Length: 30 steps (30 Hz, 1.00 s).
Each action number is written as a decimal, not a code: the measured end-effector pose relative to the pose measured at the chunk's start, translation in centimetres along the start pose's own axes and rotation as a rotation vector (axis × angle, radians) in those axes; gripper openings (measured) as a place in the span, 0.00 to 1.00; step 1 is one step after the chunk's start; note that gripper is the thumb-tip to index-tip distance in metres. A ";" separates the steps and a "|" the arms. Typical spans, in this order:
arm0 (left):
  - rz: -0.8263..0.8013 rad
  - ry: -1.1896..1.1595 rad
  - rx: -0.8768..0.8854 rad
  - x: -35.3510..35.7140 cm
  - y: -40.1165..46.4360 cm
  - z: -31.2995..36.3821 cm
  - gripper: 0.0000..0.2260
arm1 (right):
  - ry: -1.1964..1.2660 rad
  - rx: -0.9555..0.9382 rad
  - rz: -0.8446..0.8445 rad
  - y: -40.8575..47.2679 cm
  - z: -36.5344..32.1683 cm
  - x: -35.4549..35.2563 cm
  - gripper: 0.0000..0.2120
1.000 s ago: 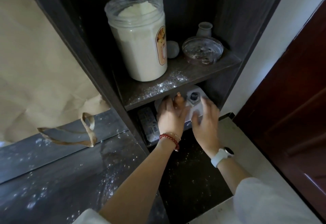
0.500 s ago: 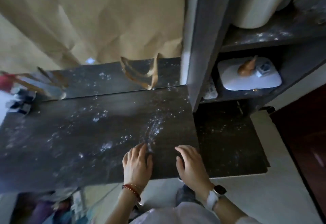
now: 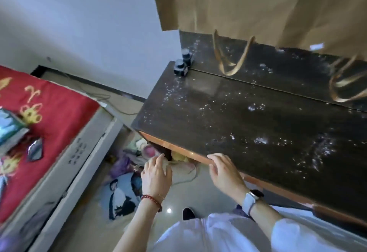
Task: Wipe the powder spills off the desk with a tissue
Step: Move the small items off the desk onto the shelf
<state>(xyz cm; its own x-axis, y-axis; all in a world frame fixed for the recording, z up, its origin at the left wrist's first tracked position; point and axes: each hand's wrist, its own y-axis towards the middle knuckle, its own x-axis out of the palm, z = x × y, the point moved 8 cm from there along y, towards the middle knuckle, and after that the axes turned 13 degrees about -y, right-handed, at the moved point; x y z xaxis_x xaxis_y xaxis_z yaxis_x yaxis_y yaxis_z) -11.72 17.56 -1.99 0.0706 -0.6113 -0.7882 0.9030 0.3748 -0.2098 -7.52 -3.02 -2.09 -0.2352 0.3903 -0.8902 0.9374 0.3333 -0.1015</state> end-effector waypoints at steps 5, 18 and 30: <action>-0.012 -0.067 -0.050 -1.9 4.3 -2.6 0.18 | 0.013 0.004 -0.077 5.8 -4.2 1.2 0.15; -0.104 0.104 0.048 -0.8 24.7 1.4 0.28 | -0.120 -0.031 -0.015 29.3 -5.9 -2.6 0.21; -0.141 0.193 -0.021 1.9 26.4 -2.3 0.30 | -0.451 0.001 0.011 40.8 -6.4 -0.9 0.22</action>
<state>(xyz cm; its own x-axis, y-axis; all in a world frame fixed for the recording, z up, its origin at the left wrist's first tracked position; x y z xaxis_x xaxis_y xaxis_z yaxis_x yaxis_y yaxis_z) 11.30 27.90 -10.34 -0.1398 -0.5148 -0.8458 0.8889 0.3111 -0.3363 29.31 15.73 -2.59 -0.0895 -0.0197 -0.9958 0.9394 0.3305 -0.0910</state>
